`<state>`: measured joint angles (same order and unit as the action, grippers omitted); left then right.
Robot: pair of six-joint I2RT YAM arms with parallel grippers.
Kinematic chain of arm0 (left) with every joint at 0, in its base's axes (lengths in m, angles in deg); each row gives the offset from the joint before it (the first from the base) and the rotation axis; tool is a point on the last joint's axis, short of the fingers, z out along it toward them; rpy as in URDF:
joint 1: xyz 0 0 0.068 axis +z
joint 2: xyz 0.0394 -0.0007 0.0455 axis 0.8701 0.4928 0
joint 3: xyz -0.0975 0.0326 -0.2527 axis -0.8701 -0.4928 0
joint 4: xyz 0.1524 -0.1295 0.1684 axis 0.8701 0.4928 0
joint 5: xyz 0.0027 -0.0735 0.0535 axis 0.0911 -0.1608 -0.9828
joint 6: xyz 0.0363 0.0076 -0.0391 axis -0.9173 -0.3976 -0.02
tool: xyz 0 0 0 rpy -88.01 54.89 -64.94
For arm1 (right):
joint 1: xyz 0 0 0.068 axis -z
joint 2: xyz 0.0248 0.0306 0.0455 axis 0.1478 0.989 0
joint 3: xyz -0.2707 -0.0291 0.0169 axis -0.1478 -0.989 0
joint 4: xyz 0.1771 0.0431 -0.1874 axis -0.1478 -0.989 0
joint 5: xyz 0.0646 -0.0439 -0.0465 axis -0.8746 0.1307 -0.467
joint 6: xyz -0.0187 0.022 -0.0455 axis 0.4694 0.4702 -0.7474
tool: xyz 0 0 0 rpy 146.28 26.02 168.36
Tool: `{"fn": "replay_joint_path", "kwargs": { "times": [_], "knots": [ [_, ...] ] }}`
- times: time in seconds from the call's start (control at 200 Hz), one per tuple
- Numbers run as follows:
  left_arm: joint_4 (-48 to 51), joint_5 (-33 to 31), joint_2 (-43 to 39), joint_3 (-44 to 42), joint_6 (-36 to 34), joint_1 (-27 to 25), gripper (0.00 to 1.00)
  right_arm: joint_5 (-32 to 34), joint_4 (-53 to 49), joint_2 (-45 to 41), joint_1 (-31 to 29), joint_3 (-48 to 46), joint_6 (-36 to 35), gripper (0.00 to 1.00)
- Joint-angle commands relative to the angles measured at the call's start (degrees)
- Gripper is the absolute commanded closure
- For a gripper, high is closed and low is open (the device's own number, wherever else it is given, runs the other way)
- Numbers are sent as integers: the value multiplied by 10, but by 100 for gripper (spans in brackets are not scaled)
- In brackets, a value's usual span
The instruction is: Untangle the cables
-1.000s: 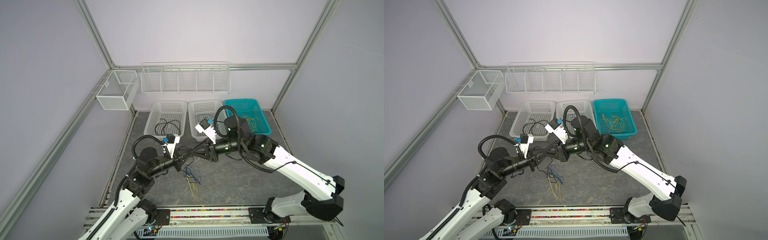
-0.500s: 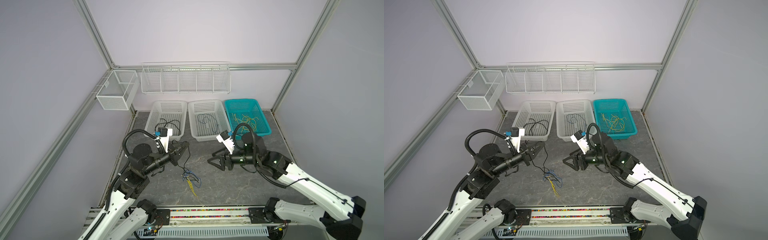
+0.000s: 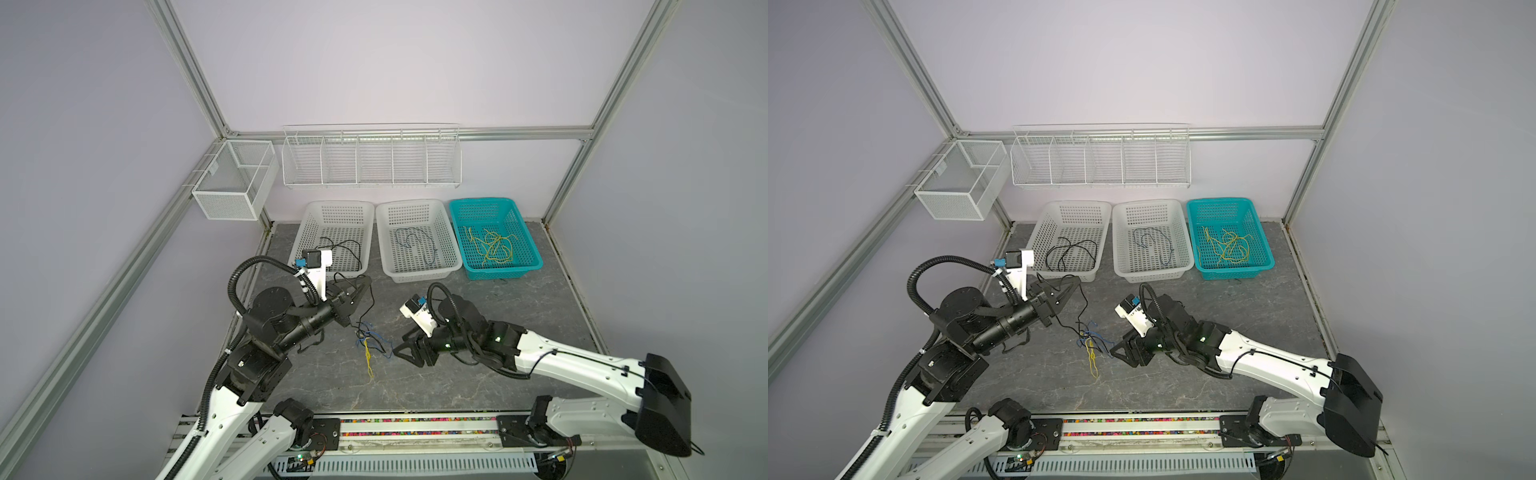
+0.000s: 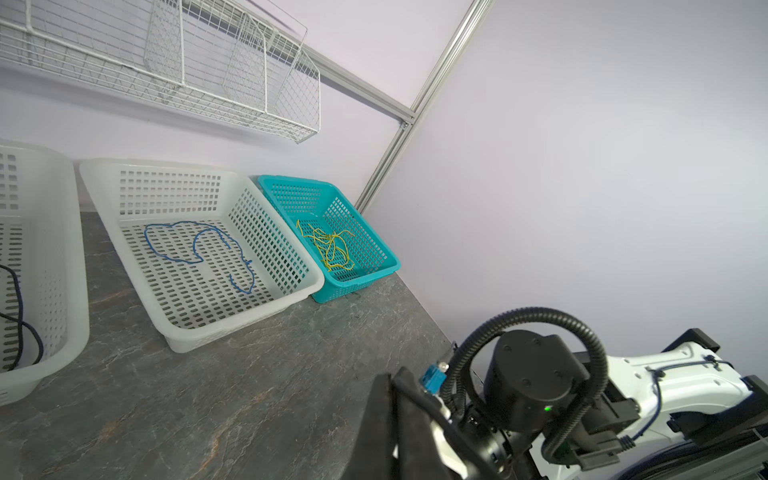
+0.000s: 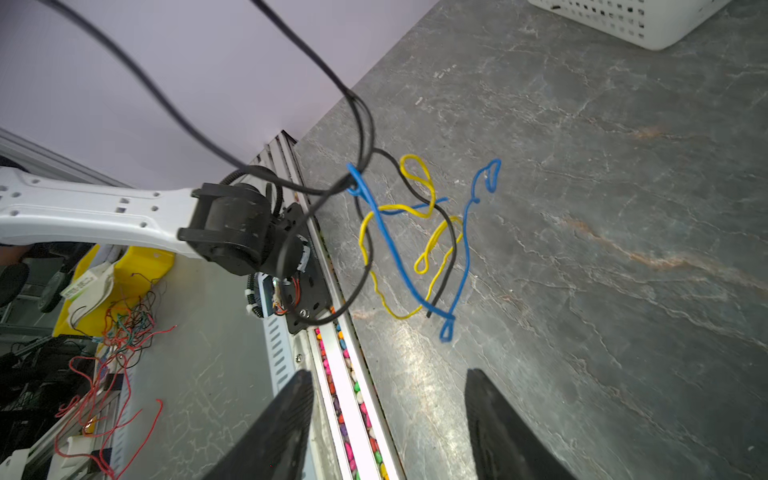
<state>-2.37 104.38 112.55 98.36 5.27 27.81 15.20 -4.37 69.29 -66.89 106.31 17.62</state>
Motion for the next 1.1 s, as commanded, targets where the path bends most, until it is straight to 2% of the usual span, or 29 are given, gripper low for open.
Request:
{"fn": "replay_joint_path", "kwargs": {
  "times": [0.0, 0.175, 0.315, 0.53, 0.805, 1.095],
  "knots": [
    [0, 9, -5, 20, 15, -1, 100, 19, 61, 32, -1, -5, -13, 41],
    [-1, 18, -7, 29, 21, -1, 100, 16, 108, 81, -1, 4, -22, 43],
    [12, 13, -10, 39, 14, -1, 100, -9, 142, 110, -6, 5, -10, 53],
    [30, 6, -9, 47, -3, -1, 100, -2, 158, 90, -7, -20, 2, 53],
    [43, 5, -7, 47, -13, -1, 100, 24, 102, 35, -6, -30, -18, 52],
    [43, 9, -4, 52, -11, -1, 100, -30, 140, 43, -11, -36, -3, 50]
  ]
}}
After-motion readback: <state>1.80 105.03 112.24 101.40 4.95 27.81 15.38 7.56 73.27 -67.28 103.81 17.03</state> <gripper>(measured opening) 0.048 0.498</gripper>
